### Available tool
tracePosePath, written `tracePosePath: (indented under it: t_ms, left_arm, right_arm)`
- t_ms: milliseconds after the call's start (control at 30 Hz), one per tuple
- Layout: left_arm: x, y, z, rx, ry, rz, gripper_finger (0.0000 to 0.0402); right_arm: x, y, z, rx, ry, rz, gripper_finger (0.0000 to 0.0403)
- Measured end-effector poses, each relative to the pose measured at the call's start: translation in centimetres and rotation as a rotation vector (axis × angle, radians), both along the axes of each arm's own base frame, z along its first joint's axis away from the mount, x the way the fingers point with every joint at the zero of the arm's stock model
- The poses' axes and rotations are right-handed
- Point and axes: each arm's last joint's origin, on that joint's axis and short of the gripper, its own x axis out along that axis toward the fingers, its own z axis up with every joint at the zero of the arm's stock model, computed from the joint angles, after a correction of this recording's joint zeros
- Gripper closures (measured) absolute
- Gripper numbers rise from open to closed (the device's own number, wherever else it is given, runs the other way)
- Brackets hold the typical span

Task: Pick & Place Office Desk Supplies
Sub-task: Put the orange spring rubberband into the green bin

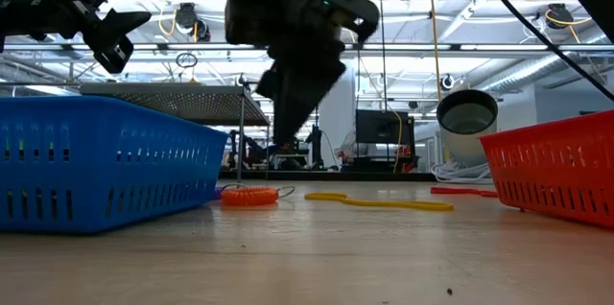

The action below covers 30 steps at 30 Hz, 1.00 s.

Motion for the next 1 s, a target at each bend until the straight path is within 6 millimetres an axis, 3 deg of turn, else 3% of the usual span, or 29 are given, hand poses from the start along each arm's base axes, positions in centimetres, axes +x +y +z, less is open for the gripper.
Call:
tracePosePath:
  t_ms: [300, 800, 1000]
  left_arm:
    - [0.0, 0.0, 0.0, 0.0, 0.0, 0.0, 0.0215]
    - [0.0, 0.0, 0.0, 0.0, 0.0, 0.0, 0.0215]
    - [0.0, 0.0, 0.0, 0.0, 0.0, 0.0, 0.0215]
  right_arm:
    - [0.9, 0.1, -0.8, -0.024, -0.065, 0.001, 0.0337]
    - [0.1, 0.6, -4.1, -0.103, -0.081, 0.077, 0.0337]
    - [0.0, 1.3, -4.5, -0.124, -0.101, 0.098, 0.0337]
